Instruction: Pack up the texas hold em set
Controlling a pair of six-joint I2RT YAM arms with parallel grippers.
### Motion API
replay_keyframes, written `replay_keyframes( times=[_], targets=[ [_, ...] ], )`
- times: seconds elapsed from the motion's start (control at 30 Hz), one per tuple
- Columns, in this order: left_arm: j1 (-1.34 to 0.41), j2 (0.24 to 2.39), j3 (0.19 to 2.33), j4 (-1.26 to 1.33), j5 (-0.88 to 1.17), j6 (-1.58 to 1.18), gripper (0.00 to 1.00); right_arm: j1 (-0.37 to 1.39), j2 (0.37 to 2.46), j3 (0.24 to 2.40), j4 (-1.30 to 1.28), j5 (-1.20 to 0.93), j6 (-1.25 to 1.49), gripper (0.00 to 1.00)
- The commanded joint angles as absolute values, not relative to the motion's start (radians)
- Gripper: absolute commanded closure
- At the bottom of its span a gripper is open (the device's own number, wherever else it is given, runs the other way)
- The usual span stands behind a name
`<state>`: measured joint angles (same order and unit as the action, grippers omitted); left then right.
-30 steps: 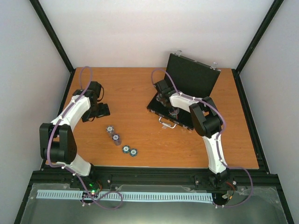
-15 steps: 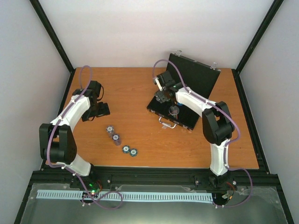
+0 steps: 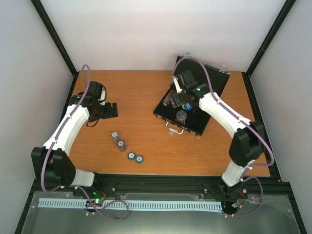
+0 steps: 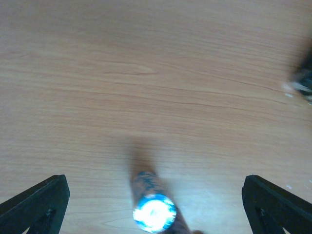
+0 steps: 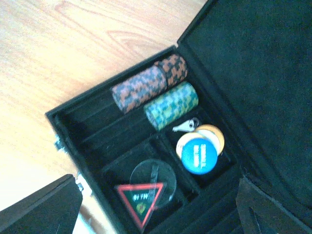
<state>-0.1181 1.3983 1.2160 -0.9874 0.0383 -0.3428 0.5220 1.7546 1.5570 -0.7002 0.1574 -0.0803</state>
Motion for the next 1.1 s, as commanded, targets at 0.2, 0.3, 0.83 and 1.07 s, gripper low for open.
replay_keyframes(
  times=[0.2, 0.3, 0.83, 1.07],
  targets=[
    [-0.491, 1.240, 1.261, -1.027, 0.124, -0.273, 0.02, 0.532, 1.597, 1.353, -0.758, 0.118, 0.019, 0.12],
    [-0.618, 1.237, 1.246, -1.059, 0.073, -0.289, 0.04, 0.532, 1.586, 1.333, -0.752, 0.112, 0.022, 0.12],
    [-0.982, 1.360, 1.040, -1.020, -0.072, -0.543, 0.10, 0.532, 1.650, 1.315, -0.741, 0.051, -0.006, 0.12],
    [-0.986, 1.329, 0.909, -0.901, -0.078, -0.494, 0.19, 0.532, 1.656, 1.283, -0.714, 0.034, 0.001, 0.12]
  ],
)
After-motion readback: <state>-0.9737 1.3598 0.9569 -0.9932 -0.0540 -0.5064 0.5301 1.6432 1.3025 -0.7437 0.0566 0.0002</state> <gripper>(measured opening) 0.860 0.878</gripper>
